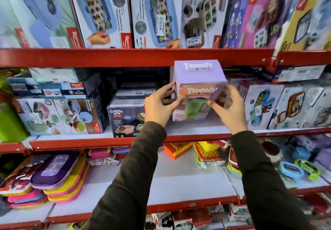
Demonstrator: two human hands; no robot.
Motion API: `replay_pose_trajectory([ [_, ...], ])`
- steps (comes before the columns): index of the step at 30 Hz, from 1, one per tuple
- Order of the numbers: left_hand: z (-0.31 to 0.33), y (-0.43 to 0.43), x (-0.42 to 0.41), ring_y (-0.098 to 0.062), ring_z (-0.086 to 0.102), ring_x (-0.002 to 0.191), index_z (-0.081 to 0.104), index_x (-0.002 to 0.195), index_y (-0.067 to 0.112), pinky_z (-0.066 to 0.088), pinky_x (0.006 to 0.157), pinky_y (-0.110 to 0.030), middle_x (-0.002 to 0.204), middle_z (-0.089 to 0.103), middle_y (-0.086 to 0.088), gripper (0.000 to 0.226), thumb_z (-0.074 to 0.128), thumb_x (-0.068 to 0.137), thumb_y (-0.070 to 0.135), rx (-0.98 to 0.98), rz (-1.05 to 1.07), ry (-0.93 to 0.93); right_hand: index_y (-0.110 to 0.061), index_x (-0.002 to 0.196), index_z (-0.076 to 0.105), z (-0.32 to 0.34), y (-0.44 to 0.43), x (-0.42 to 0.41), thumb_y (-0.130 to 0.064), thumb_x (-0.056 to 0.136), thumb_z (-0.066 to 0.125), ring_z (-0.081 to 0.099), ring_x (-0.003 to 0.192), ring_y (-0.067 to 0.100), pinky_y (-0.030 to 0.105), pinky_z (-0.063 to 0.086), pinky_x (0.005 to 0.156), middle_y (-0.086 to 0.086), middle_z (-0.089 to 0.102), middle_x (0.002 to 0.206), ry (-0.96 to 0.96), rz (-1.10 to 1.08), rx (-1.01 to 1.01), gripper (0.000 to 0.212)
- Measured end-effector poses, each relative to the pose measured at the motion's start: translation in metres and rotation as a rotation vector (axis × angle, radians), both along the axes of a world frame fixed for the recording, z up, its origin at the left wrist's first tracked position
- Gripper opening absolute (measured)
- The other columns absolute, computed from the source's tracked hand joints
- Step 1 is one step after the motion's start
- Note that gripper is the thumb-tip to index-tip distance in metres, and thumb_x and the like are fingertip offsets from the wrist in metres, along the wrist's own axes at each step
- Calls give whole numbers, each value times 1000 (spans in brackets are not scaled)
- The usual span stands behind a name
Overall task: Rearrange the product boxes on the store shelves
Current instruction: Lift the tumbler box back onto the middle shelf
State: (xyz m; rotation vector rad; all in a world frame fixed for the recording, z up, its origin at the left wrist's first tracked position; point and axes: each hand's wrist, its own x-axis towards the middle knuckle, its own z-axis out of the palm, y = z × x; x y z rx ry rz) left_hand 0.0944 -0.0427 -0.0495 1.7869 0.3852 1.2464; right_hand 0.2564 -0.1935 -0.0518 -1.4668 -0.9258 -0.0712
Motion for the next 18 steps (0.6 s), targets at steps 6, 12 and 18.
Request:
replay_pose_trajectory([
  [6,-15,-3,8,12,70,88,63,138,21,62,94,-26,124,74,-7,63,87,80,27,-6,-4,80,-30,123,54,-23,-2,13,-2,83,79,64,101,-5,7,51,83,-17,63,113,11,-46,-52,55],
  [12,-24,3,21,-11,70,110,60,142,23,58,98,-28,128,73,-7,64,83,83,33,-30,30,175,-29,131,57,-33,3,22,-11,83,82,68,116,25,45,55,102,2,66,132,21,-49,-127,57],
  [18,-27,14,34,-19,68,121,56,144,20,55,107,-44,128,73,-9,65,80,86,36,-36,81,304,-11,142,53,-33,18,21,-4,89,74,63,108,19,33,51,99,0,62,126,47,-48,-181,58],
])
